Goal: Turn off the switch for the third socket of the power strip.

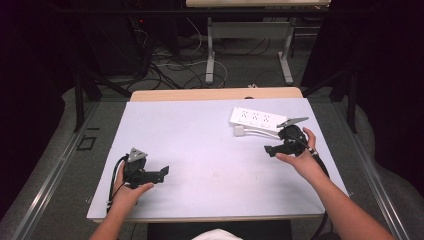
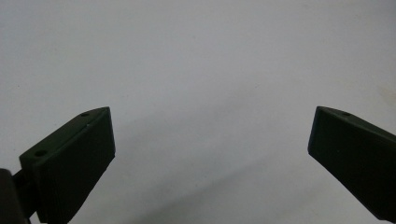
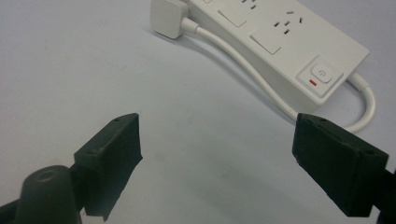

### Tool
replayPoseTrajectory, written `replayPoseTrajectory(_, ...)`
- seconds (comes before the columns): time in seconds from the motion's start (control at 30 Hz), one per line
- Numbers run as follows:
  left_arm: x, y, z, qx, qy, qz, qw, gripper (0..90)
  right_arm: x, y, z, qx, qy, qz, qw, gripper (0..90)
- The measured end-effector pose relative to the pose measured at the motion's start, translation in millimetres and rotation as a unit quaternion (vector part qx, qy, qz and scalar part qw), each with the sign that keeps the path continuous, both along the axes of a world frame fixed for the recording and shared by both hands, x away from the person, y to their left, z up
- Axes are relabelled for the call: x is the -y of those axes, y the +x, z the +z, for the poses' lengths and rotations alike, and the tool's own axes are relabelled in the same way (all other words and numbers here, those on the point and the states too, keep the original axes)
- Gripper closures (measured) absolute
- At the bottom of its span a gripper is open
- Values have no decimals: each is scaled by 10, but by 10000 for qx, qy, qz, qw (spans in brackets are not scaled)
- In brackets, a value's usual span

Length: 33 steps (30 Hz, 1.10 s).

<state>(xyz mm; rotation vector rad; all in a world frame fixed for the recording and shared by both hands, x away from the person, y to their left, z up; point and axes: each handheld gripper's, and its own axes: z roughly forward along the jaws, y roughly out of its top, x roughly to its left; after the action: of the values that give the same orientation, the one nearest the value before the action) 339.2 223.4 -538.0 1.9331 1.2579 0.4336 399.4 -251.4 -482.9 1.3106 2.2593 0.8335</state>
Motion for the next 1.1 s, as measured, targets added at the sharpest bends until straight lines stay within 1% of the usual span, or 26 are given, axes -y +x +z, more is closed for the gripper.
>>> replayPoseTrajectory(0.03,3,1,-4,20,-15,7,10000,7,-16,8,13,-29,28,-25,10000,150)
replayPoseTrajectory(0.07,3,1,-4,17,-9,7,10000,7,-18,25,27,1,-5,25,10000,150)
replayPoseTrajectory(0.17,5,1,-5,13,-11,5,10000,7,-40,47,45,-35,30,36,10000,151)
replayPoseTrajectory(0.2,5,2,-6,21,-10,2,10000,7,-46,62,52,-42,23,78,10000,151)
replayPoseTrajectory(0.27,5,2,-7,20,-10,2,10000,7,-71,102,82,-126,-59,56,9999,152)
replayPoseTrajectory(0.33,4,2,-4,6,10,-3,10000,8,-73,116,87,-111,-69,97,9999,152)
replayPoseTrajectory(0.37,5,2,-5,6,9,-1,10000,9,-81,144,110,-118,-113,99,9998,152)
replayPoseTrajectory(0.43,4,3,-7,12,7,-2,10000,9,-91,157,119,-133,-79,92,9998,152)
replayPoseTrajectory(0.47,4,3,-7,-7,6,-1,10000,9,-97,191,151,-133,-110,95,9998,152)
replayPoseTrajectory(0.63,6,1,-6,-9,11,-4,10000,11,-113,252,200,-151,-187,92,9997,152)
replayPoseTrajectory(0.7,11,2,-13,29,-9,19,10000,12,-125,294,233,-139,-257,89,9995,152)
replayPoseTrajectory(0.9,10,3,-13,12,0,5,10000,13,-144,380,280,-141,-316,88,9994,152)
replayPoseTrajectory(0.93,9,3,-11,1,3,1,10000,13,-153,400,288,-162,-290,88,9994,152)
replayPoseTrajectory(0.97,8,4,-12,1,6,-1,10000,13,-154,418,298,-162,-344,77,9992,152)
replayPoseTrajectory(1.03,8,4,-13,-4,6,1,10000,13,-176,472,306,-200,-333,51,9992,153)
replayPoseTrajectory(1.1,11,5,-16,12,-1,9,10000,13,-177,489,308,-203,-351,66,9992,153)
